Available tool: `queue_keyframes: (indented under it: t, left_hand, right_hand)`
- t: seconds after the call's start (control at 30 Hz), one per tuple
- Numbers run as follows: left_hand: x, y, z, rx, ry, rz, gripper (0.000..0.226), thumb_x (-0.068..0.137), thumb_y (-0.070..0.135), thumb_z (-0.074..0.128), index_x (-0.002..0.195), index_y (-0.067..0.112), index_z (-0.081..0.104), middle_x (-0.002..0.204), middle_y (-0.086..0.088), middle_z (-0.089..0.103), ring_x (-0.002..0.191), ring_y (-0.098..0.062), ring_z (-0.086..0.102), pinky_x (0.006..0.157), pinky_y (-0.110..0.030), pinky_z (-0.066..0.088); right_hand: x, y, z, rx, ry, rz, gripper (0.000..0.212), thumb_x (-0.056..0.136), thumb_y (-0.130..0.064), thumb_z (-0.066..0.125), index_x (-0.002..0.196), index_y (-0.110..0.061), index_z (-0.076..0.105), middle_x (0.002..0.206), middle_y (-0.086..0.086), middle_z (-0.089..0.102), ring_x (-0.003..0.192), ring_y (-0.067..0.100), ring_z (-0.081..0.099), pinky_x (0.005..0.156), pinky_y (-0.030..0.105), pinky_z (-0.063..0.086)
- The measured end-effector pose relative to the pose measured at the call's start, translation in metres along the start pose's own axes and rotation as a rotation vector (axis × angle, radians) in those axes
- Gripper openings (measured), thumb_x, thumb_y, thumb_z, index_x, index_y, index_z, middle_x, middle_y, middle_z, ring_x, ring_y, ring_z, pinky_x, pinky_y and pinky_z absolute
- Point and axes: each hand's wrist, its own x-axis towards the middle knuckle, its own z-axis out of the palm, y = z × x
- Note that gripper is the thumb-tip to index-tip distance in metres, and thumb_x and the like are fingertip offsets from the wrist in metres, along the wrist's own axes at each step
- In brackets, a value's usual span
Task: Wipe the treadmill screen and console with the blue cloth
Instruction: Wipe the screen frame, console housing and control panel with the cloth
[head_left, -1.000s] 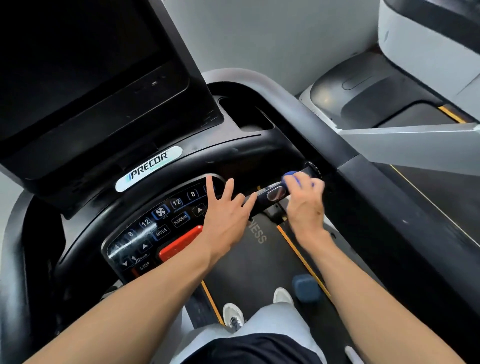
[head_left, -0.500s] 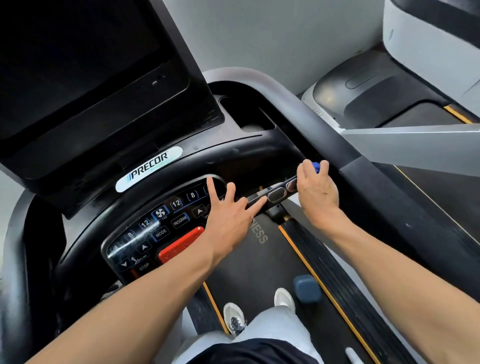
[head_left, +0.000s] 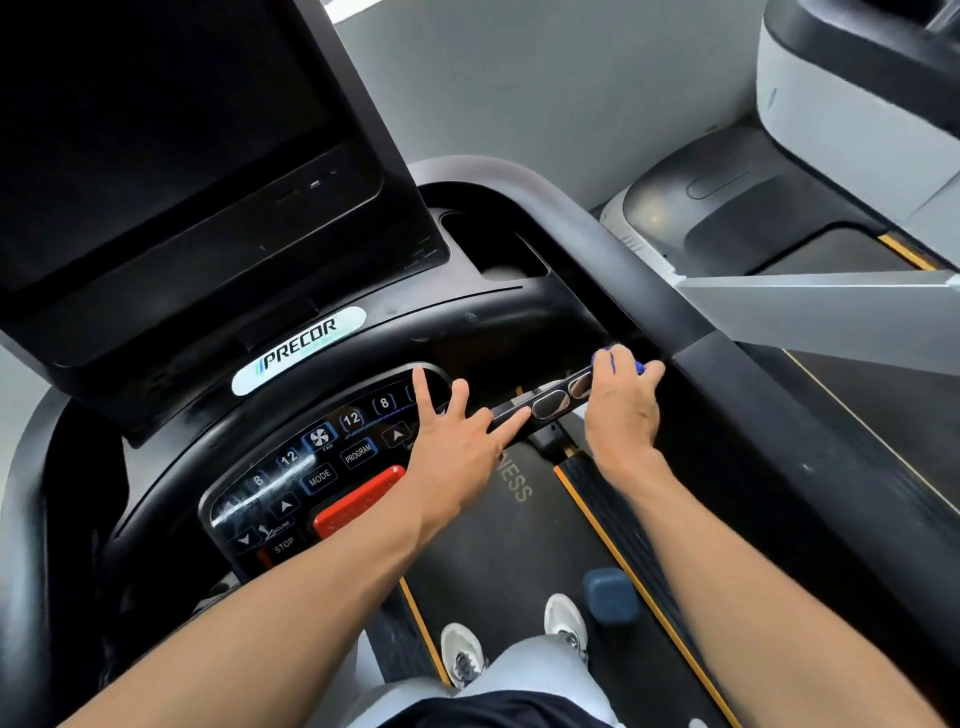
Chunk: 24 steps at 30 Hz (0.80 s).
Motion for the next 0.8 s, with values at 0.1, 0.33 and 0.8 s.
queue_keyframes:
  t: [0.1,0.33,0.8]
  left_hand:
    - [-0.001,0.0,0.001,-0.01,0.013,0.004,0.079,0.102,0.037,0.052,0.16,0.043,-0.001,0.117,0.006,0.06,0.143,-0.043,0.021,0.103,-0.083,-0.011]
    - [-0.002,-0.006,0.01,-0.07,0.119,0.012,0.083,0.096,0.054,0.056,0.162,0.031,0.012,0.142,0.003,0.052,0.153,-0.032,0.018,0.112,-0.074,-0.015]
    - [-0.014,-0.031,0.016,-0.078,0.184,-0.158,0.131,0.076,0.083,0.057,0.161,0.006,-0.003,0.169,-0.018,-0.007,0.156,-0.032,-0.014,0.127,-0.049,0.003]
  right_hand:
    - [-0.021,-0.022,0.003,0.24,0.042,0.039,0.033,0.084,0.008,0.048,0.108,-0.009,0.062,0.118,0.007,0.057,0.095,0.034,0.038,0.072,0.039,0.045]
    - [-0.052,-0.015,0.011,0.179,0.114,-0.38,0.038,0.085,0.003,0.045,0.111,-0.014,0.066,0.115,-0.002,0.062,0.087,0.028,0.039,0.076,0.031,0.044]
    - [-0.058,-0.017,0.011,0.152,0.054,-0.533,0.06,0.068,0.012,0.071,0.121,-0.015,0.068,0.124,-0.002,0.062,0.093,0.033,0.044,0.07,0.037,0.056]
